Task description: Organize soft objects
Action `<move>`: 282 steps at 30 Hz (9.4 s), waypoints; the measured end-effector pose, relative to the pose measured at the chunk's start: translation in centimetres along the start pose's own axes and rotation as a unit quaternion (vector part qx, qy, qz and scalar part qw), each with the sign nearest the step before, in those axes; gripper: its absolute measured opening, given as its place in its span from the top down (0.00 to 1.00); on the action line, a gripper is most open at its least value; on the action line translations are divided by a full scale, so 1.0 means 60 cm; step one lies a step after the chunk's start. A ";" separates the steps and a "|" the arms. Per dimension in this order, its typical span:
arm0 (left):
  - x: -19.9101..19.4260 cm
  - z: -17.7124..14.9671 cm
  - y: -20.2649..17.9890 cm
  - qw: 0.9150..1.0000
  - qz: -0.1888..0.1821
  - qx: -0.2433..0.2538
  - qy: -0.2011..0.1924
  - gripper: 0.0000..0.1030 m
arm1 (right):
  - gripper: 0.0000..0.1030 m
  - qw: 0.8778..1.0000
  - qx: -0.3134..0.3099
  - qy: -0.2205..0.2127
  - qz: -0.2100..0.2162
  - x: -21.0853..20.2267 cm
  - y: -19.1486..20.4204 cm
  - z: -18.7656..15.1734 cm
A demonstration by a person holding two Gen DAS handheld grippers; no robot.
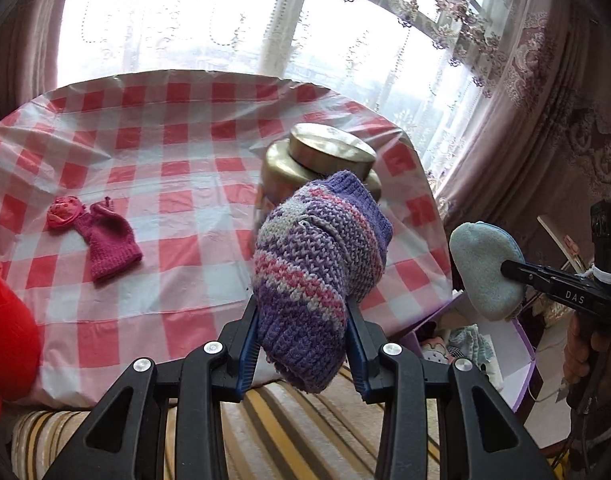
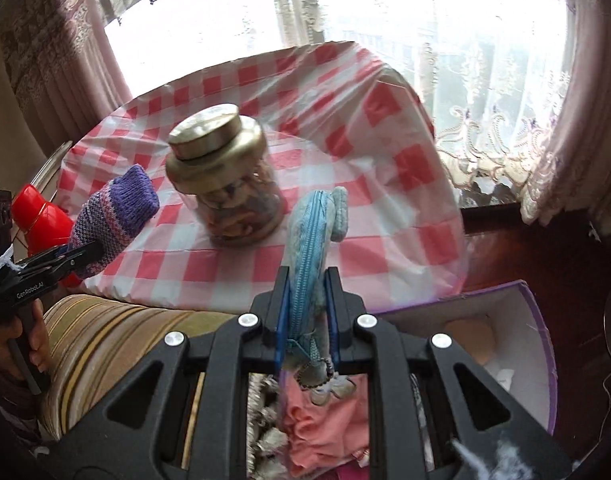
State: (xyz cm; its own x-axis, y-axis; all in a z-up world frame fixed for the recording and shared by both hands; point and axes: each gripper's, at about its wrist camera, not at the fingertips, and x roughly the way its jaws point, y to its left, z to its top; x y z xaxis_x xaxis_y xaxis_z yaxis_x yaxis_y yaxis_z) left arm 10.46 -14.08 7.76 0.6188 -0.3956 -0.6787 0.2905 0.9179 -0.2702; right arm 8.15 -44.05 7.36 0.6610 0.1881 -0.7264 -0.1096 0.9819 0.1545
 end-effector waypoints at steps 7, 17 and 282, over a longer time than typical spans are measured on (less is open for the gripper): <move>0.053 -0.013 -0.134 0.992 -0.099 0.030 0.070 0.62 | 0.81 0.997 0.064 0.018 -0.045 -0.039 -0.113 -0.082; 0.113 -0.079 -0.315 0.964 -0.180 0.067 0.185 0.61 | 0.81 0.989 0.109 0.031 -0.098 -0.080 -0.204 -0.158; 0.080 -0.149 -0.290 0.970 -0.135 0.064 0.193 0.09 | 0.20 0.977 0.045 0.028 -0.207 -0.142 -0.066 -0.188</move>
State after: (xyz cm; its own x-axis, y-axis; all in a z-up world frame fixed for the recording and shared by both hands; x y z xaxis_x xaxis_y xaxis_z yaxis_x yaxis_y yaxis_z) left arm 1.85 -31.68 3.07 0.1945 -0.5577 -0.8069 0.5072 0.7613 -0.4040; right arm -5.42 -49.29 5.38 0.5930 -0.2215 -0.7741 0.2259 0.9686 -0.1041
